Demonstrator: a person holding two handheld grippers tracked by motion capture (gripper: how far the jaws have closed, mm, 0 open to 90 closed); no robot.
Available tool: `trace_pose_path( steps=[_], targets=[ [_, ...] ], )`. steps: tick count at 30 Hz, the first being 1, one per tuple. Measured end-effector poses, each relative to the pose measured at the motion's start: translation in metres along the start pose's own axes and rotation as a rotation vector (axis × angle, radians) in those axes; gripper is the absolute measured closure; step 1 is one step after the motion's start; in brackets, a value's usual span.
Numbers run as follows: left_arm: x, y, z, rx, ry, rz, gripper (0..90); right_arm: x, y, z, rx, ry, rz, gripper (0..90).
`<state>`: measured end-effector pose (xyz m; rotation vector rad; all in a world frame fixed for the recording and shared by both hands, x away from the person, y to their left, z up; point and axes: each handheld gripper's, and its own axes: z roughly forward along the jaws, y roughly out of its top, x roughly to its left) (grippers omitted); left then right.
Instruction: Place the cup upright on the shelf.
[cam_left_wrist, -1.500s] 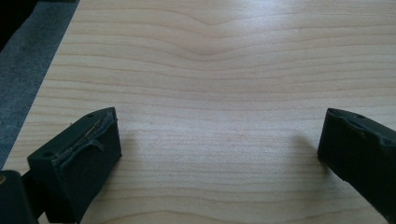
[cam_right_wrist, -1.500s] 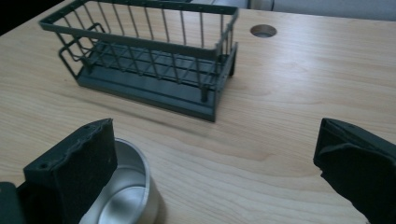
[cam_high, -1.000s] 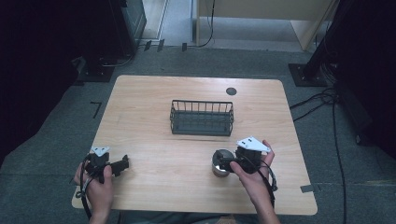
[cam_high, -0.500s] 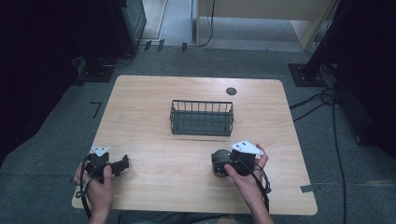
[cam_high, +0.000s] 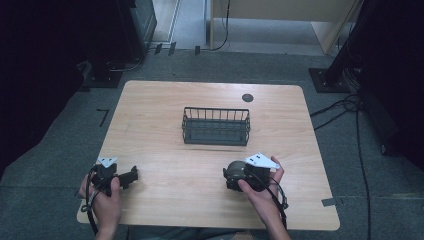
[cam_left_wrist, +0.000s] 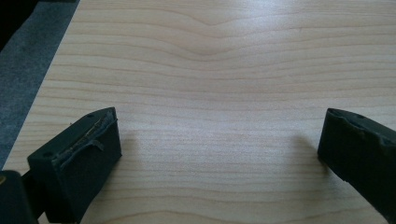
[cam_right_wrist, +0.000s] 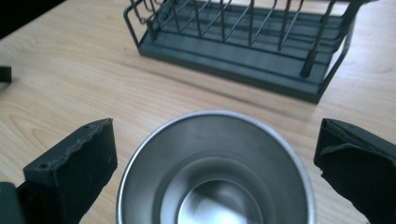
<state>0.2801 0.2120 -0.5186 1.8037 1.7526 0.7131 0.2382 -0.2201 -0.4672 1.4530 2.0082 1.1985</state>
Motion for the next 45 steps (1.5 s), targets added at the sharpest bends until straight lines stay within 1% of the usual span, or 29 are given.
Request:
trace_pose_path(
  steps=[2,5,10,15,18,19,20,21,22,23,26,27,34,38,42,45],
  targets=[
    [0.000,0.000,0.000,0.000,0.000,0.000,0.0,0.000,-0.006,0.004,0.019,0.007,0.004,0.0],
    [0.000,0.000,0.000,0.000,0.000,0.000,0.0,0.000,-0.009,0.007,0.032,0.013,0.006,0.0],
    [0.000,0.000,0.000,0.000,0.000,0.000,0.0,0.001,-0.016,0.013,0.056,0.028,-0.012,0.0],
    [0.000,0.000,0.000,0.000,0.000,0.000,0.0,0.001,-0.019,0.017,0.077,0.026,-0.020,0.0],
    [0.000,0.000,0.000,0.000,0.000,0.000,0.0,0.001,-0.023,0.021,0.105,0.026,-0.024,0.5],
    [0.000,0.000,0.000,0.000,0.000,0.000,0.0,0.001,-0.023,0.021,0.105,0.026,-0.024,0.5],
    [0.000,0.000,0.000,0.000,0.000,0.000,0.0,0.001,-0.024,0.022,0.104,0.001,-0.022,7.0],
    [0.000,0.000,0.000,0.000,0.000,0.000,0.0,0.001,-0.024,0.022,0.104,0.001,-0.022,7.0],
    [0.000,0.000,0.000,0.000,0.000,0.000,0.0,0.000,-0.024,0.023,0.105,-0.006,-0.019,8.7],
    [0.000,0.000,0.000,0.000,0.000,0.000,0.0,0.000,-0.024,0.023,0.107,-0.003,-0.017,9.9],
    [0.000,0.000,0.000,0.000,0.001,0.000,0.0,0.001,-0.024,0.020,0.103,-0.008,-0.032,15.1],
    [0.000,0.000,0.000,0.000,0.001,0.000,0.0,0.000,-0.024,0.020,0.104,-0.009,-0.029,15.9],
    [0.000,0.000,0.000,0.000,0.001,0.000,0.0,-0.001,-0.022,0.018,0.105,-0.013,-0.018,16.4],
    [0.000,0.000,0.000,0.000,0.001,0.000,0.0,-0.003,-0.018,0.015,0.093,-0.003,-0.011,16.4],
    [0.000,0.000,0.000,0.001,0.000,0.000,0.0,-0.003,-0.011,0.010,0.076,0.006,-0.016,16.5],
    [0.000,0.000,0.000,0.001,0.000,0.000,0.0,-0.003,-0.008,0.009,0.071,0.005,-0.019,16.5]
  ],
)
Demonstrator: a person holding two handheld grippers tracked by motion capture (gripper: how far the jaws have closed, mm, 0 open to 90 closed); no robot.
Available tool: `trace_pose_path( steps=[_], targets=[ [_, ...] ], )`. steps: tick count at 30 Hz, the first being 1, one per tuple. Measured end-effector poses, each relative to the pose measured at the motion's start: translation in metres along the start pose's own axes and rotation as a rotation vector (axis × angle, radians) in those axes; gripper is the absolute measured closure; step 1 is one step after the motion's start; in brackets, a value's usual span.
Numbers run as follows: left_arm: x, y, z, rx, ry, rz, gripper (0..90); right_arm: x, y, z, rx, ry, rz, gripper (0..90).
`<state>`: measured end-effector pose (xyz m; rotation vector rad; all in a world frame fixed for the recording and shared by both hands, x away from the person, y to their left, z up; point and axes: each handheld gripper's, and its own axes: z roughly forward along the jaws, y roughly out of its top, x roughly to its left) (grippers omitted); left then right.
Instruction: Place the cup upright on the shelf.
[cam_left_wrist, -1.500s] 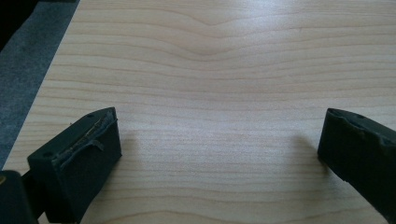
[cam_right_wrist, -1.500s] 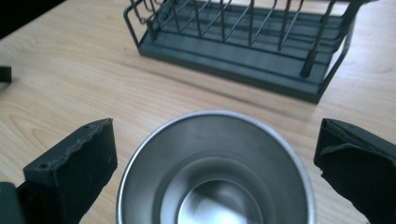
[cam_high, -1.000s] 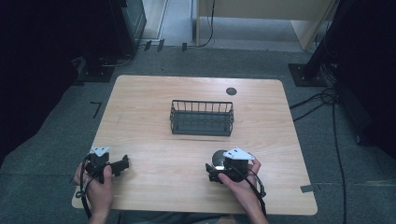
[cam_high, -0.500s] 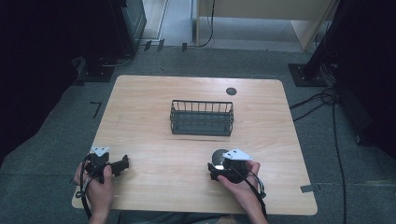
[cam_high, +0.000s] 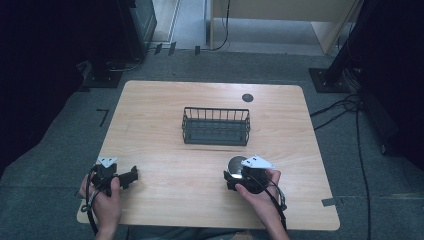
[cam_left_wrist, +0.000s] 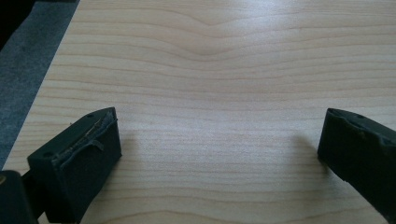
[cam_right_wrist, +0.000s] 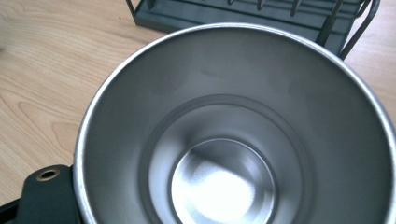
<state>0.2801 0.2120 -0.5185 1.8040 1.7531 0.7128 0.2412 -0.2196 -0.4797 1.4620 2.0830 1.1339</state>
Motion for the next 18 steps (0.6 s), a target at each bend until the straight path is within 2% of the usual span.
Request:
trace_pose_path(
  steps=[18],
  targets=[
    [0.000,0.000,0.000,-0.001,0.000,0.000,0.0,-0.002,0.040,-0.009,-0.055,-0.009,-0.022,16.6]
  ],
)
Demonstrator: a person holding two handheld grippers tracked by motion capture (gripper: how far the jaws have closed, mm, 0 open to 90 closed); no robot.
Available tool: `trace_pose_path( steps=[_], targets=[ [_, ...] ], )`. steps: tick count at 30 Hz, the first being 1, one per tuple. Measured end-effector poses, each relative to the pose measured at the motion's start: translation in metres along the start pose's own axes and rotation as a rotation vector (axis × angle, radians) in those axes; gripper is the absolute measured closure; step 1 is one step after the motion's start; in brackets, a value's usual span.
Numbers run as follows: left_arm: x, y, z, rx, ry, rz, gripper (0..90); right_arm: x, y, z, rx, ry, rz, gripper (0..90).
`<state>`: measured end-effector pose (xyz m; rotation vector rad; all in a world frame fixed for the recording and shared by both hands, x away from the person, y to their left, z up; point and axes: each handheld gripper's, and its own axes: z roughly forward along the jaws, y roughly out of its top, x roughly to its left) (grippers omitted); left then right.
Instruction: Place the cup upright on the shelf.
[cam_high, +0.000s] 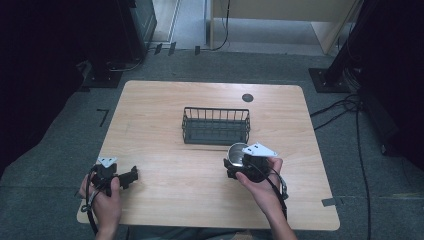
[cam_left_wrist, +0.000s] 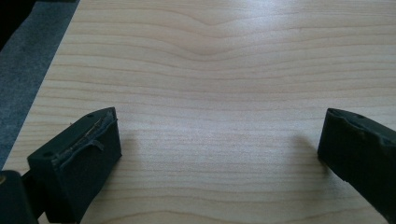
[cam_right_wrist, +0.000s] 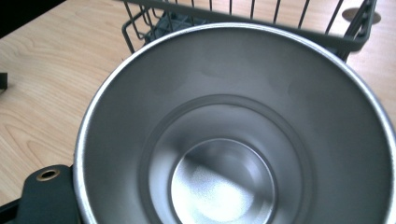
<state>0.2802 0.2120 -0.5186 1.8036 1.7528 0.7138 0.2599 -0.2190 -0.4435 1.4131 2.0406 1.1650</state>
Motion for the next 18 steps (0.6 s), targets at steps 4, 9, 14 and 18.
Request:
trace_pose_path(
  steps=[4,9,14,18],
  targets=[
    [0.000,0.000,0.000,0.000,0.000,0.000,0.0,0.001,0.007,0.001,-0.007,0.000,-0.006,16.6],
    [0.000,0.000,0.000,0.000,0.000,0.000,0.0,0.003,0.020,0.002,-0.020,0.002,-0.019,16.6],
    [0.000,0.000,0.000,0.000,0.000,0.000,0.0,0.004,0.029,0.005,-0.028,0.003,-0.025,16.6],
    [0.000,0.000,0.000,0.000,0.000,0.000,0.0,0.003,0.037,0.006,-0.038,0.003,-0.026,16.6]
  ],
)
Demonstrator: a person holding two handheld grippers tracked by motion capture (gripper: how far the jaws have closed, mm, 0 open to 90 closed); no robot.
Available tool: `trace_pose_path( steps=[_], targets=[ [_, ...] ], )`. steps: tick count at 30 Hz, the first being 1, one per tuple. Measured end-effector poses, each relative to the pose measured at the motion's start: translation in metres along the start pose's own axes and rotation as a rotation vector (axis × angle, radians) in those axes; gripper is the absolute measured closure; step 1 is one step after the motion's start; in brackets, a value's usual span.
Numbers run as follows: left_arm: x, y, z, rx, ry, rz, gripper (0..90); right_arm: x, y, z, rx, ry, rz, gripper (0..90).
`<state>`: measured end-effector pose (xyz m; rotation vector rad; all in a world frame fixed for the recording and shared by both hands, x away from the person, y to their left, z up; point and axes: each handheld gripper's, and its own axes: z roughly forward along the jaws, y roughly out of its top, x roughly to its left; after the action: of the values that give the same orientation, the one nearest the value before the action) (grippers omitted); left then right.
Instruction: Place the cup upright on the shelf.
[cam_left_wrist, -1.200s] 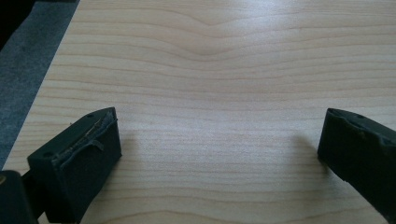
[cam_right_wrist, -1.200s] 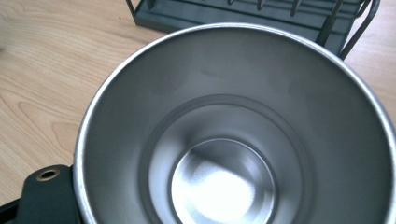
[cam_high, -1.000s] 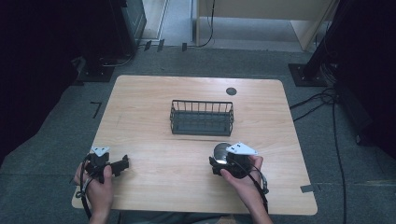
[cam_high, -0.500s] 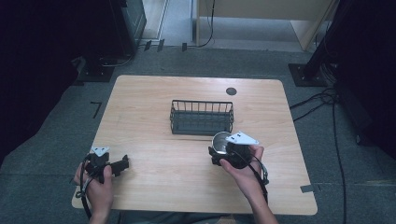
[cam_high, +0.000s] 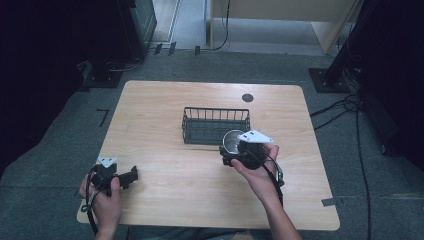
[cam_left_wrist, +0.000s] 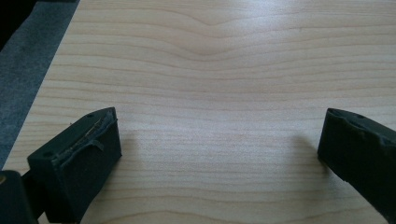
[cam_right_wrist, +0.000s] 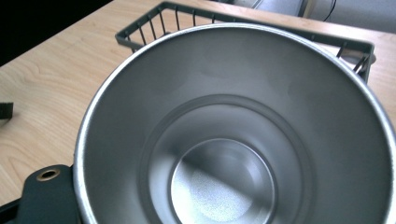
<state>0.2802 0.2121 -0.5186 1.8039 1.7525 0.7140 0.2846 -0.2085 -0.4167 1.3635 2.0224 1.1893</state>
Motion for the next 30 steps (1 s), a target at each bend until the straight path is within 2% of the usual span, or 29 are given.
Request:
trace_pose_path(
  steps=[14,30],
  targets=[
    [0.000,0.000,0.000,0.000,0.000,-0.001,0.0,-0.005,0.033,0.006,-0.043,-0.014,0.000,16.7],
    [0.000,0.000,0.000,-0.003,0.000,-0.004,0.0,-0.012,0.052,0.025,-0.097,-0.028,-0.021,16.8]
  ],
)
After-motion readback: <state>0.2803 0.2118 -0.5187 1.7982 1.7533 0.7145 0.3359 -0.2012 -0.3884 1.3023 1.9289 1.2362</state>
